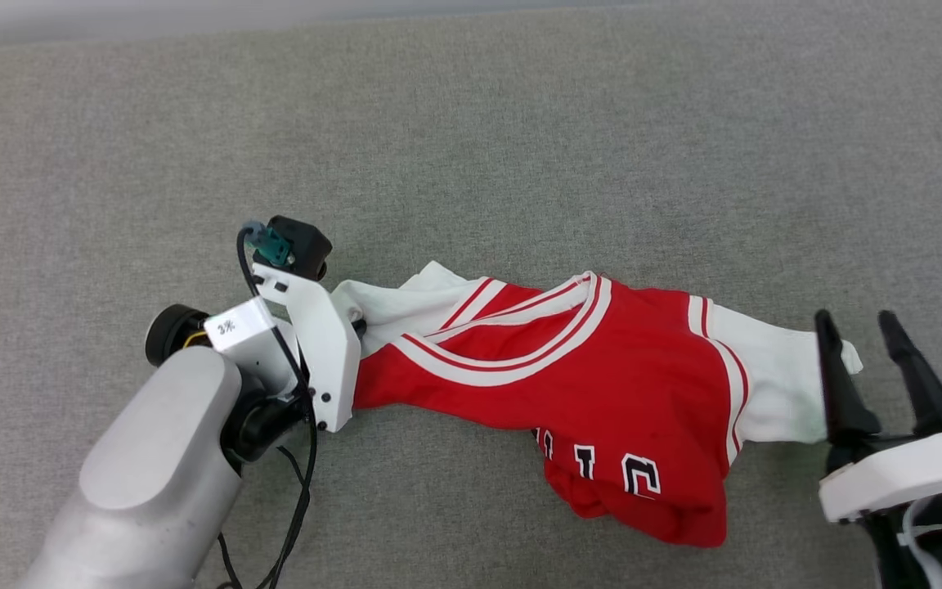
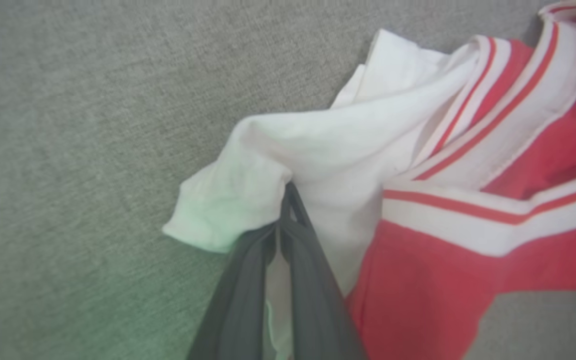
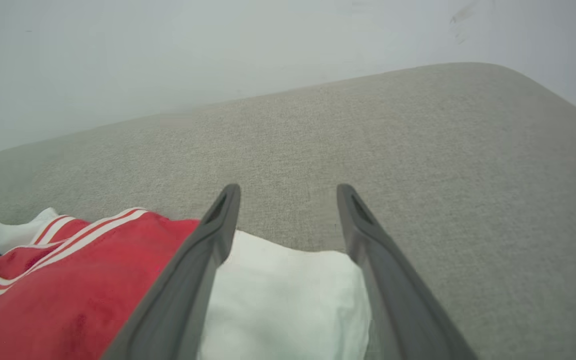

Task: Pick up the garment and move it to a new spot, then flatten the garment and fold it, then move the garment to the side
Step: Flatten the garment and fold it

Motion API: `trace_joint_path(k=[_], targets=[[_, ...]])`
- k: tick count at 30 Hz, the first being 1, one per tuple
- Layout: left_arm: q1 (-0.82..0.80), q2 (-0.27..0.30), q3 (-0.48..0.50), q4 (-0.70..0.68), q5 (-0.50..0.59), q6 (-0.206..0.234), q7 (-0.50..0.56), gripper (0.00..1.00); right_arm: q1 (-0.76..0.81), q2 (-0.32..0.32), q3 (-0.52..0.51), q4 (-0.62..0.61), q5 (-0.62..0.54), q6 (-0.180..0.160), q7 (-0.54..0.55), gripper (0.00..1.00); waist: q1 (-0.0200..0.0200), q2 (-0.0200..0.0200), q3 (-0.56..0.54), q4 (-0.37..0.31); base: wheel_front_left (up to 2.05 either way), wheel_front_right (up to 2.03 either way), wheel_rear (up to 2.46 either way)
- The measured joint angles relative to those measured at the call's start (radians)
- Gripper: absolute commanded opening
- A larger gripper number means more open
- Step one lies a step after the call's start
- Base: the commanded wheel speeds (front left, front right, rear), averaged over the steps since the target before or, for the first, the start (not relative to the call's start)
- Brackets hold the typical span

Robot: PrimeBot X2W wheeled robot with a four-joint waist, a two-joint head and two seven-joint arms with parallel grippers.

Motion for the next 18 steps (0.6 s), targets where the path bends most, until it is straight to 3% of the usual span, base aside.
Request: trace_joint_path(k=[5, 10, 18], targets=[[0.025, -0.002, 0.017, -0.016, 0.018, 0.022, -0.102, 0.00, -0.010, -0.036, -0.079, 0.060, 0.050, 0.000, 0.105, 1.00, 0.0001, 0.0000, -0.029, 0.007, 0.00, 0.00, 0.00], [0.060, 0.014, 0.039, -0.080, 0.026, 0.046, -0.166, 0.00, -0.009, -0.114, -0.112, 0.138, 0.107, 0.000, 0.286, 1.00, 0.0001, 0.0000, -0.046, 0.019, 0.00, 0.00, 0.00], [0.090, 0.029, 0.038, -0.199, 0.033, 0.067, -0.175, 0.00, -0.091, -0.235, 0.012, 0.197, 0.192, 0.000, 0.490, 1.00, 0.0001, 0.0000, -0.035, 0.042, 0.00, 0.00, 0.00]])
